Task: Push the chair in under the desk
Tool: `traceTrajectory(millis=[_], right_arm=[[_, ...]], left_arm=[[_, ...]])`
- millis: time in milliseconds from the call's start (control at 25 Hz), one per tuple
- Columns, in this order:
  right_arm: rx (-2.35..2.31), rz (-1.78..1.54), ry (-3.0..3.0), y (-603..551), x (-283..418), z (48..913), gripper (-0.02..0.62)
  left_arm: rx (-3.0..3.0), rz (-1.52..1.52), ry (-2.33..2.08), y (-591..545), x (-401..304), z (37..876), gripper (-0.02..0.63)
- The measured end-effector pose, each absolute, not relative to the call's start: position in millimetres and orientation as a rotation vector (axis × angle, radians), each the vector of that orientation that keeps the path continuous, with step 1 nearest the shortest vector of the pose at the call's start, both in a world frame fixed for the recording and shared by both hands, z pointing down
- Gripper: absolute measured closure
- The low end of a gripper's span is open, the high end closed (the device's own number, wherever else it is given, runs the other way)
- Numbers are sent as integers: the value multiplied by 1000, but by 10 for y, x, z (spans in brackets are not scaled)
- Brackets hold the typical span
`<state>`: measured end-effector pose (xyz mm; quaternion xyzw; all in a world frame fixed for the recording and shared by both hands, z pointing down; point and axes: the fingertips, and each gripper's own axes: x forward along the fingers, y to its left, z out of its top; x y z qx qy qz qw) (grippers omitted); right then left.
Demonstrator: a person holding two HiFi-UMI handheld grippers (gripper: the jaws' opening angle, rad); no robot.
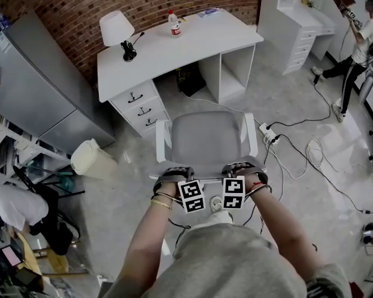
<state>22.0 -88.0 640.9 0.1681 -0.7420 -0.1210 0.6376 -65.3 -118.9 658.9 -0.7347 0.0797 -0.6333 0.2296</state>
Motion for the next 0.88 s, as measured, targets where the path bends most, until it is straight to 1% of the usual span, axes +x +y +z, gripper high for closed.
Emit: traceTrajectory(millis=[880], right_arm=[[364, -288, -1697, -1369, 403, 6420, 583]], left_arm=[[-2020, -1751, 243, -1674, -477, 6589, 592]])
